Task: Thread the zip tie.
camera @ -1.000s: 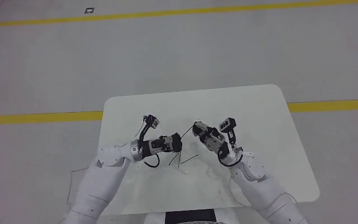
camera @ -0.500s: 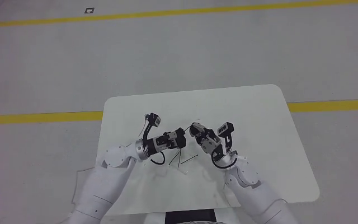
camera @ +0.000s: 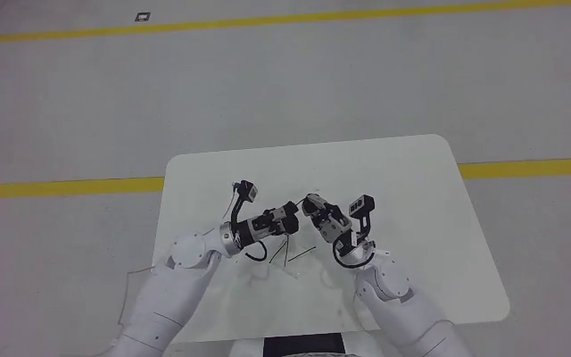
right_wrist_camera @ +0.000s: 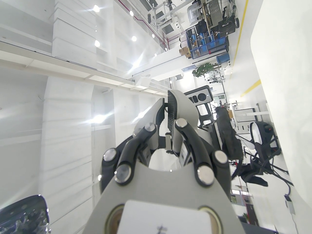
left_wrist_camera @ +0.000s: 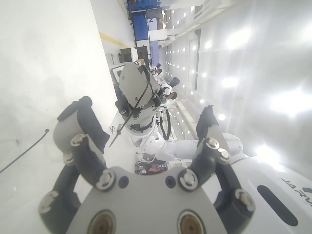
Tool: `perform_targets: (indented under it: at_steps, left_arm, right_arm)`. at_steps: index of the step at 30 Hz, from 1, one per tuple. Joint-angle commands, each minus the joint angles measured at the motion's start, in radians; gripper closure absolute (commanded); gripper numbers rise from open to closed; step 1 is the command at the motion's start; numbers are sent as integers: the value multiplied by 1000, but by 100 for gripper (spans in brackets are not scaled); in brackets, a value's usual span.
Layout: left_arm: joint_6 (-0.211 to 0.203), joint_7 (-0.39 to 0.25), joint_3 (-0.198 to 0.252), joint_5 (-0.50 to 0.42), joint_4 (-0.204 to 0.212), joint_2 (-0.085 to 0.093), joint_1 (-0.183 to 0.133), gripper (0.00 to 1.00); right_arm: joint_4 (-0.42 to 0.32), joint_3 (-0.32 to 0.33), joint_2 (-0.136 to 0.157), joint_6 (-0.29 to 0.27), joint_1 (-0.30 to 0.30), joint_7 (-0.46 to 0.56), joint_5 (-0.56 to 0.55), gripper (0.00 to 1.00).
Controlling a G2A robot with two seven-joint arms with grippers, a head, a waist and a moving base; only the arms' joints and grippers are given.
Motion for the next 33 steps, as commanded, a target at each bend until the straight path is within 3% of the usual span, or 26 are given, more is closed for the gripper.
perform_targets:
  at_steps: [1,16,17,24,33]
  left_arm:
    - [0,2,1,3,-1,2,-1,0]
    - [1,7,8,14,2,8,-5,0]
    - [3,28,12,15,-5,7,-4,0]
    - [0,56,7,5,-26,13,3,0]
    - [0,66,-1,-3,-41,21,12,0]
  right_arm:
    - [-9,-1,-3,0,-8,13,34,100]
    - [-2,8,-10,0,-10,37,60,100]
    - [-6,9,-10,3,-10,32,51,100]
    - [-38,26,-6,1,-31,-59,-150,100]
    - [-62,28,-7,28,-45,-110,-260,100]
